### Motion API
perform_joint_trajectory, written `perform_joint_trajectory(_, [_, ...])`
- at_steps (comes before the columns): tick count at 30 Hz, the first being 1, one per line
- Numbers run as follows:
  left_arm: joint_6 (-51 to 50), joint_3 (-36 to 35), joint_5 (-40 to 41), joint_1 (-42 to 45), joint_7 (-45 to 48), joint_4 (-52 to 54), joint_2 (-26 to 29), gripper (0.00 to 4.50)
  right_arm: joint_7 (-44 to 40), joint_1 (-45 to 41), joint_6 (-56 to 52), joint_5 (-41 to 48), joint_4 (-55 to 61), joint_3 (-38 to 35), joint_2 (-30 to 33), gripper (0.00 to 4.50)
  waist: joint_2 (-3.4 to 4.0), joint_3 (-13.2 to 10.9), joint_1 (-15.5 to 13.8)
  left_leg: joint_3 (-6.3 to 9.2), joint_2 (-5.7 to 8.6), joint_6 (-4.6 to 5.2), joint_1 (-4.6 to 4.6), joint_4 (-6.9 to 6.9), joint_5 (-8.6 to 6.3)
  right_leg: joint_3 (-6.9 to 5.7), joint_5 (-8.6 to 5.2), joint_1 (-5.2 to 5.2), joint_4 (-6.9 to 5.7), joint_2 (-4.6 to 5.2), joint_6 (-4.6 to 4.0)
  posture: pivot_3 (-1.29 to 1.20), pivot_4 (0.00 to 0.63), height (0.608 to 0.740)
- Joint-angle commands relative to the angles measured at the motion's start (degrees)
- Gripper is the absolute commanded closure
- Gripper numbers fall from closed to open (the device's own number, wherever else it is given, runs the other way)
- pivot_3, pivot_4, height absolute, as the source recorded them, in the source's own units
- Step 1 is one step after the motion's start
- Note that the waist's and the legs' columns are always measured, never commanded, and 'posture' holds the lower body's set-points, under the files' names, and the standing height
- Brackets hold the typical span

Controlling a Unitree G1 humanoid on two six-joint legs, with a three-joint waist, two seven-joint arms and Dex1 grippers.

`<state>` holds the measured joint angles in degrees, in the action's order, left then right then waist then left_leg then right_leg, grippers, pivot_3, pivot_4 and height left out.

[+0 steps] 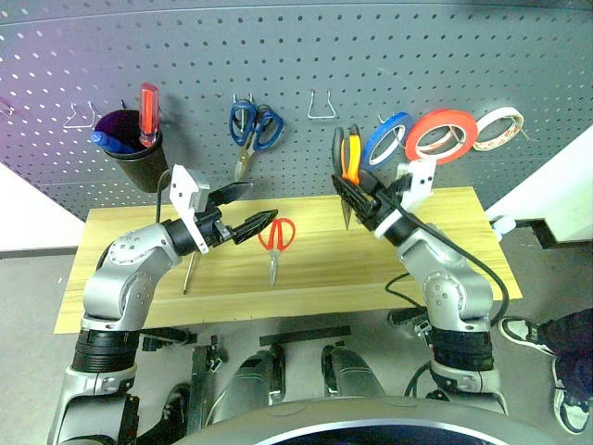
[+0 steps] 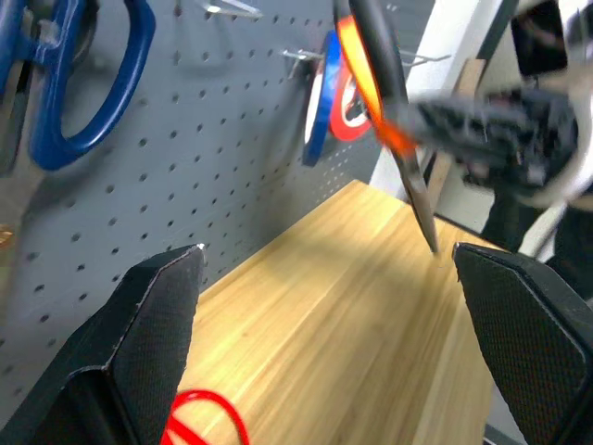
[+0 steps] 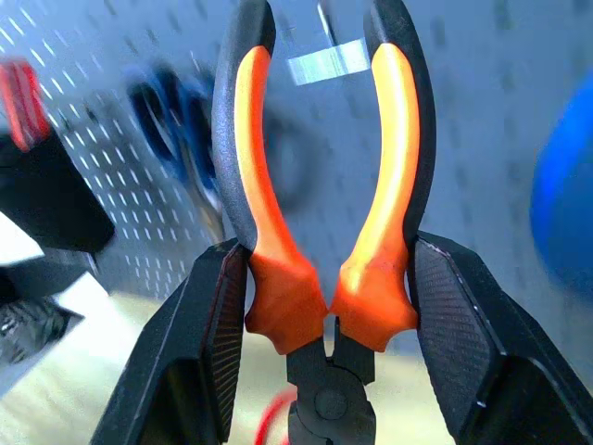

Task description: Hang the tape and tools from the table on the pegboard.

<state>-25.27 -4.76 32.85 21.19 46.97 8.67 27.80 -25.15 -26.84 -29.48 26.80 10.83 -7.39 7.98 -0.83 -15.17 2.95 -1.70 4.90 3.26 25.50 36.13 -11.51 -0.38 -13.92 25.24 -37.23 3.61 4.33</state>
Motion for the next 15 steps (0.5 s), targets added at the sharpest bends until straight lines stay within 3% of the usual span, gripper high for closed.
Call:
perform_joint_trajectory(1, [2.1,-0.1,-0.7,1.3,0.2,0.6,-0.4,0.0,-0.7,-3.6,2.3,1.5,-0.3,-1.3,1.1,2.21,0.0,0.3,0.0,0.0,0.0,-0.01,0.0,-0.01,0.0,0.0,0.0,0.0,0.0,0.0,0.0,-0.12,0.156,0.739])
perform_joint_trajectory(15, [2.2,-0.3,-1.3,1.2,-0.3,1.0,-1.3,0.0,-2.6,-17.5,8.7,0.6,-13.2,-1.6,2.6,2.21,-0.01,1.0,-0.3,-0.01,0.0,0.0,0.0,0.05,0.03,0.0,0.0,-0.04,-0.03,-0.01,0.0,-0.09,0.164,0.739])
